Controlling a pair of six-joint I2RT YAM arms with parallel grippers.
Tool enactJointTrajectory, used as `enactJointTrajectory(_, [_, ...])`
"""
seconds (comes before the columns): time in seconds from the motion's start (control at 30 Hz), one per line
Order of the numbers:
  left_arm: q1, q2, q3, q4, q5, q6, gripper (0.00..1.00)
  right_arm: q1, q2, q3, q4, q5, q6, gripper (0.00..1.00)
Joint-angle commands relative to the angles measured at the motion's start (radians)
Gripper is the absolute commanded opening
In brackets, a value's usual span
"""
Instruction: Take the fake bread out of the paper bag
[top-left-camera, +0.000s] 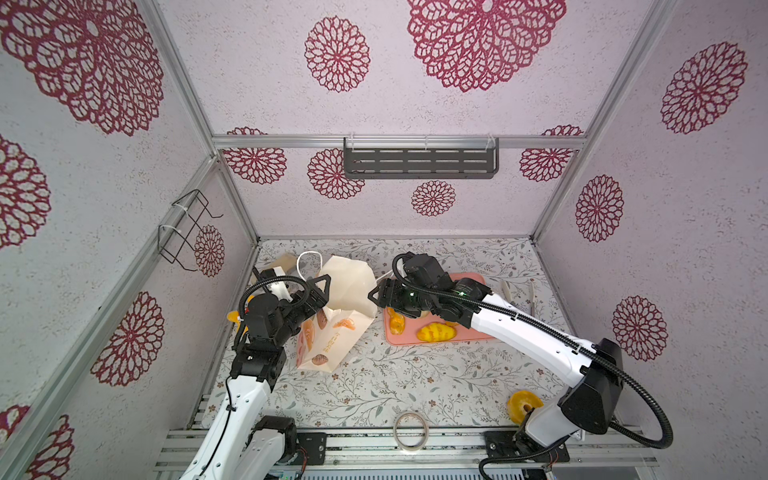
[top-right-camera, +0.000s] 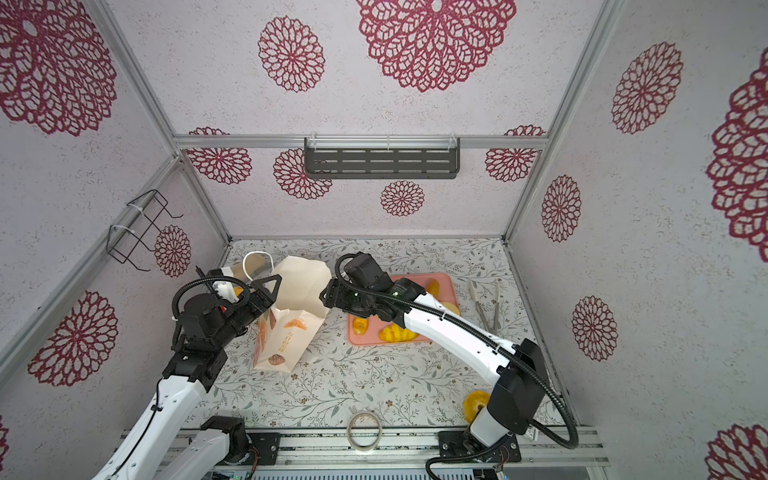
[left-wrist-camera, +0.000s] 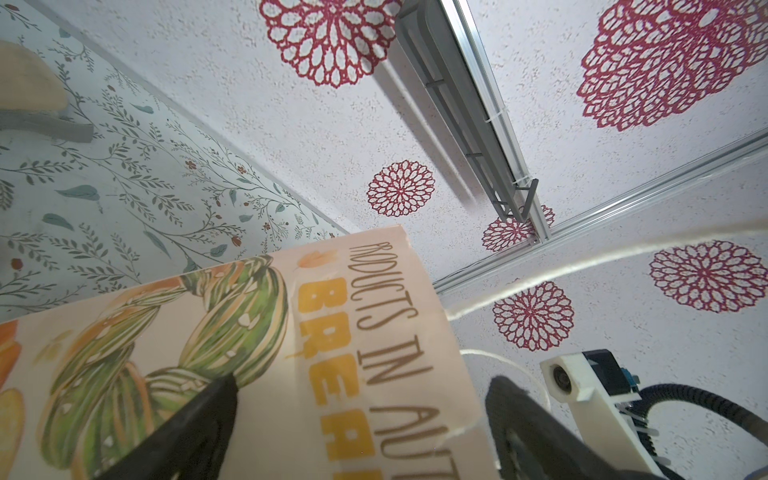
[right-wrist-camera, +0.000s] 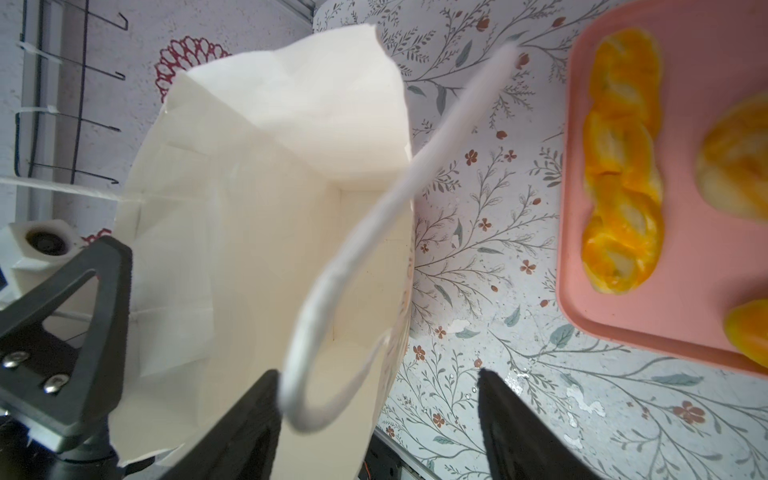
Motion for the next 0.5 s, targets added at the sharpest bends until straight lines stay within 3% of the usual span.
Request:
enactJointTrajectory(0.0, [-0.005,-0.015,-0.003,0.037,0.013,-0.003,0.97,0.011,0.017,0.047,0.023,0.003,0.019,0.7])
enactJointTrajectory(0.07, [-0.006,-0.015,-0.003,0.041,0.014,-0.004,0.97,0.015,0.03,0.051,0.019,0.005,0.02,0.68])
enactJointTrajectory(0.23, [-0.009,-0.014,-0.003,0.048,0.015,-0.009,0.97,0.024,0.067,0.076,0.035,-0.009,0.012,0.51])
enactJointTrajectory(0.27, [-0.01,-0.014,-0.005,0.054,0.017,-0.012,0.97,0.026,0.071,0.076,0.057,-0.022,0.004,0.44])
enactJointTrajectory(0.37, [-0.012,-0.015,-0.009,0.076,0.034,-0.026,0.98,0.026,0.078,0.071,0.097,-0.039,0.006,0.12])
enactJointTrajectory(0.47, [-0.013,-0.024,-0.012,0.085,0.045,-0.037,0.97,0.025,0.098,0.108,0.041,-0.017,-0.021,0.0])
